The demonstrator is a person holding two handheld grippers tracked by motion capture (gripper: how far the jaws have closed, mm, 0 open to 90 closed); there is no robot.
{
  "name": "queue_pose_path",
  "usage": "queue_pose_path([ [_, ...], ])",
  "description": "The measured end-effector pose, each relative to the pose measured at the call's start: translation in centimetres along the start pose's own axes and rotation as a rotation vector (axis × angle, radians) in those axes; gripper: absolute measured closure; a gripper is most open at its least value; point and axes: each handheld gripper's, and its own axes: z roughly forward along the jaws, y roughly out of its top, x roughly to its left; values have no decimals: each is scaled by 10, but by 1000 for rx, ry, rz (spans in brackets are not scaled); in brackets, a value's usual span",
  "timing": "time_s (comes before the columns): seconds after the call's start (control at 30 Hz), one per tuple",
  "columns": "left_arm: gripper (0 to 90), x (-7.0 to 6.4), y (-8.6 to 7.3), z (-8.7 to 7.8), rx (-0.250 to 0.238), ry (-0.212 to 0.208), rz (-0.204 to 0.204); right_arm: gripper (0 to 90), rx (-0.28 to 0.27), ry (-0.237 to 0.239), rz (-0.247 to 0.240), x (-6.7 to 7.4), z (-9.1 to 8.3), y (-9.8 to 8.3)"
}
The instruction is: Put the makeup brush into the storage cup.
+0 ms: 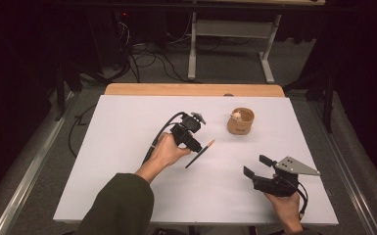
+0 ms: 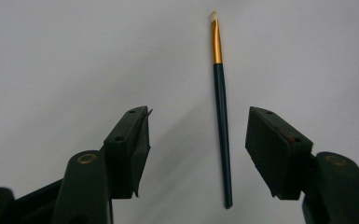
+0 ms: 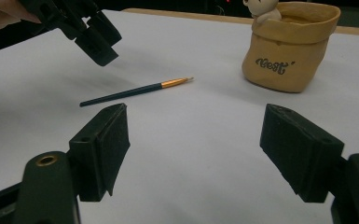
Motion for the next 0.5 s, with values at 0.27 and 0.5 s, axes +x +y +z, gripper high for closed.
queue_pose_path([
  [0.27,436,-3,2,11,57,-13,10,256,3,-1,6,0,0,0],
  [0.5,473,-8,3,19,107,-28,22,257,4,0,1,0,0,0],
])
